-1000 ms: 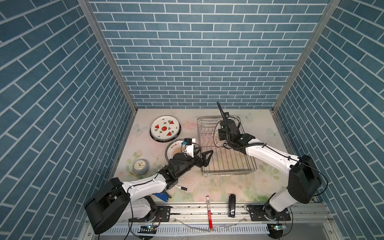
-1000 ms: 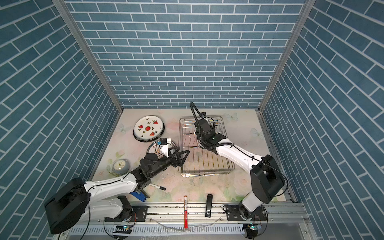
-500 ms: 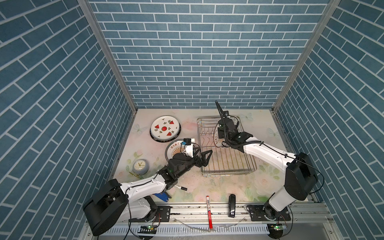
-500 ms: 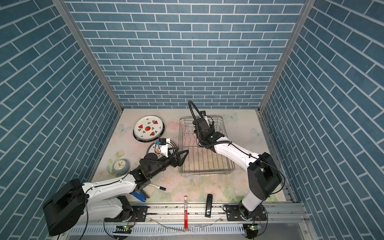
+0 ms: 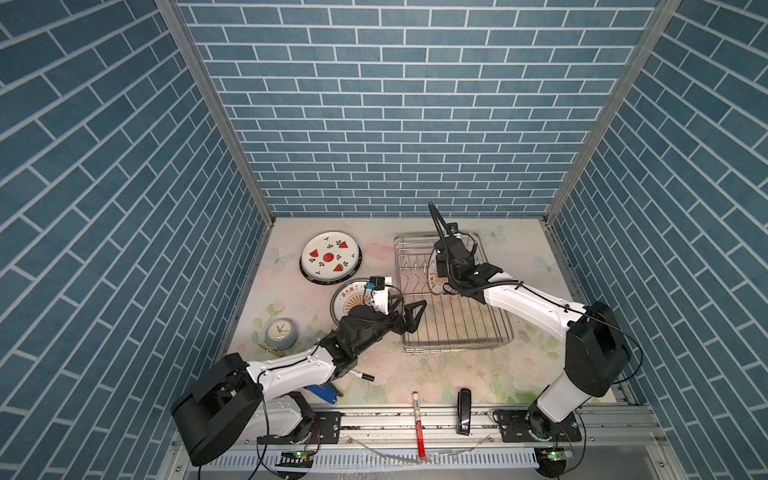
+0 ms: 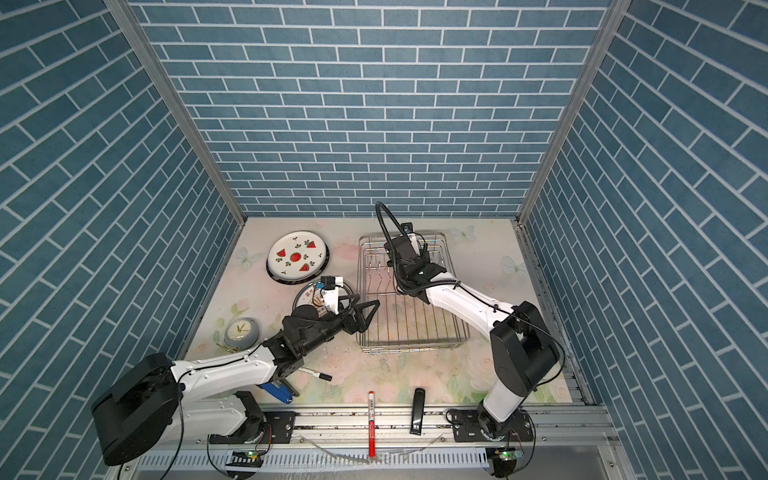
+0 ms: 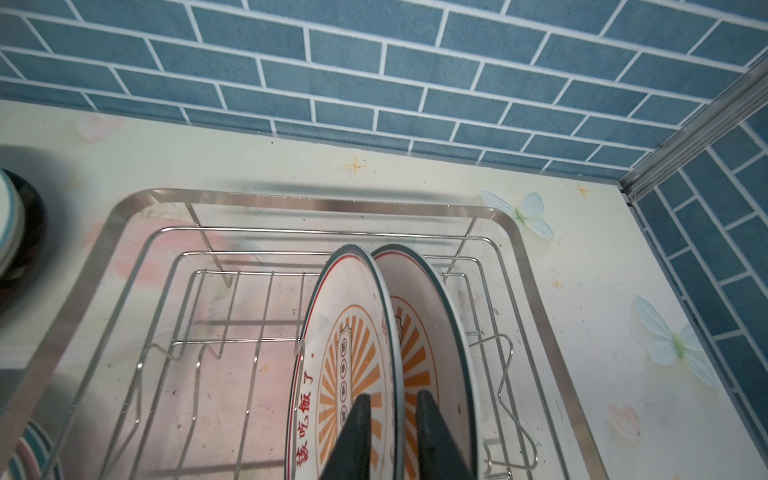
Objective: Unload the plates from the dish rack
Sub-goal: 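Grip and lift the next sunburst plate out of the rack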
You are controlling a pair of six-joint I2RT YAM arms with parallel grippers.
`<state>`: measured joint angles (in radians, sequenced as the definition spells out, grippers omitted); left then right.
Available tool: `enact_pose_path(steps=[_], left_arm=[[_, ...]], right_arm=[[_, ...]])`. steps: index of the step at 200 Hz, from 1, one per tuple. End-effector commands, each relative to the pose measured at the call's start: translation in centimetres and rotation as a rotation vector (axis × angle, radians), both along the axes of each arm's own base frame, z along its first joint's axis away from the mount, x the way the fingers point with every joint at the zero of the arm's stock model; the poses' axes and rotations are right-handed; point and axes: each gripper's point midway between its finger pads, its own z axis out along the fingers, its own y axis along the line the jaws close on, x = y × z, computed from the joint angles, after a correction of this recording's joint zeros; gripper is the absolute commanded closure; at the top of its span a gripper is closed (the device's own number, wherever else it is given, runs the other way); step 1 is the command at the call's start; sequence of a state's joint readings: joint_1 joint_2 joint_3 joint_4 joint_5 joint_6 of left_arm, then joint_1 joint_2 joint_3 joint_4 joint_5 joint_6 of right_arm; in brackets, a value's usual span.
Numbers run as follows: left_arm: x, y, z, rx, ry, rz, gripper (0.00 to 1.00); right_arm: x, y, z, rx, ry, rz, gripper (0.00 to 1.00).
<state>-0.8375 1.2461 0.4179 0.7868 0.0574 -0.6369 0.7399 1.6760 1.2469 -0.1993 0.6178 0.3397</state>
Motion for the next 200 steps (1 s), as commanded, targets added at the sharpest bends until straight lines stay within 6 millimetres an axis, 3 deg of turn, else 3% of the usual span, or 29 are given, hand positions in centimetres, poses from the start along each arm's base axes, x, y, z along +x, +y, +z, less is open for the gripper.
enact_pose_path(steps=[1,97,200], left_arm=[[0.0,-0.6,1.3,-0.032,-0.026,-0.014,0.0],[0.3,-0.6,0.8,-0.025,-0.016,-0.001,0.0],[0.0,0.7,1.0,-0.028,-0.03,0.037,0.0]], right_arm=[[0.4,0.1,0.1,0.011,-0.001,-0.048,0.8],[0.7,0.3,1.3,-0.037,-0.048,-0.094,0.94],[-0.3,0.3,6.4,-0.035,-0.163,-0.099,0.99]])
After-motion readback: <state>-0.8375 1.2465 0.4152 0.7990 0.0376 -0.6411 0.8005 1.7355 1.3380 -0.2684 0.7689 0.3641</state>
